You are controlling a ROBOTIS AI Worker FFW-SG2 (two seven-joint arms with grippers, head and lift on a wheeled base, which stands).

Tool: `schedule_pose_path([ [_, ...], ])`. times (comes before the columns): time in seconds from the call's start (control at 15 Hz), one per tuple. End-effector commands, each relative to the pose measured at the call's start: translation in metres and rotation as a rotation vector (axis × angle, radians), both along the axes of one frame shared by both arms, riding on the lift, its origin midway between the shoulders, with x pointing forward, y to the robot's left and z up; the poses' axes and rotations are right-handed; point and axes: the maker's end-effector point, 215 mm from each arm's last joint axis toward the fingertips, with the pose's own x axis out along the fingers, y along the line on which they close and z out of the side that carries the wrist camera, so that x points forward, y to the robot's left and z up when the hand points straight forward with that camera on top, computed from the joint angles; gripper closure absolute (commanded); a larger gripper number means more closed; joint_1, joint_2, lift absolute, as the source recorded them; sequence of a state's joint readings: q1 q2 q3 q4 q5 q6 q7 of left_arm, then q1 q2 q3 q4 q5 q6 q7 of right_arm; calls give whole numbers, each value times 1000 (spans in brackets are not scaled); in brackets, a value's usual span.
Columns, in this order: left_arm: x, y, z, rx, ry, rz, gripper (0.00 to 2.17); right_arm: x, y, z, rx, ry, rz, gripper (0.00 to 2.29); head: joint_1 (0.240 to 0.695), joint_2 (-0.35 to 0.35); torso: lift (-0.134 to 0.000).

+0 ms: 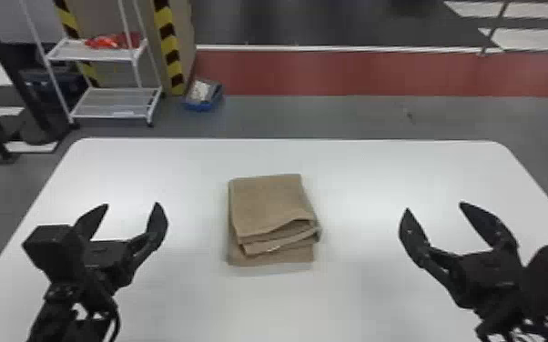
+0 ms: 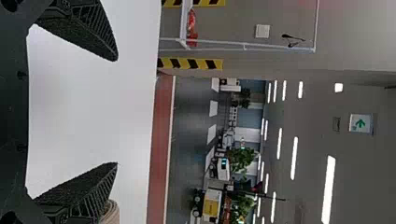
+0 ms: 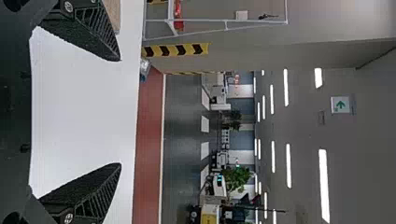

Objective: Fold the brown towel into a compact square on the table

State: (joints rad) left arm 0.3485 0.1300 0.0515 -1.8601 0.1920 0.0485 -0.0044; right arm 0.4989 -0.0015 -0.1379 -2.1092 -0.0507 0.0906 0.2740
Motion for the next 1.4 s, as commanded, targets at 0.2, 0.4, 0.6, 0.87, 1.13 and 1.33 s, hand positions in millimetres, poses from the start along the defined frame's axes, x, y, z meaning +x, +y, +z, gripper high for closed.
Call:
schedule_pose_path([
  [0.2, -5, 4, -4, -1, 10, 15, 76, -3, 12, -5, -23, -8, 15, 83, 695, 60, -119],
  [0.4, -23, 3, 3, 2, -3, 14, 76, -22, 17, 2, -27, -52, 19, 83, 695, 61, -119],
  [0.6, -40, 9, 18, 8, -45, 27, 76, -33, 29, 1, -17, -53, 38, 83, 695, 71, -119],
  [0.87, -44, 7, 24, 7, -58, 25, 76, -44, 32, 8, -11, -65, 44, 83, 695, 98, -119],
  [1.13, -47, 8, 23, 5, -55, 26, 76, -45, 36, 9, -7, -70, 50, 83, 695, 102, -119],
  [1.33, -50, 13, 23, 6, -58, 36, 76, -45, 39, 10, -4, -72, 54, 83, 695, 107, -119],
])
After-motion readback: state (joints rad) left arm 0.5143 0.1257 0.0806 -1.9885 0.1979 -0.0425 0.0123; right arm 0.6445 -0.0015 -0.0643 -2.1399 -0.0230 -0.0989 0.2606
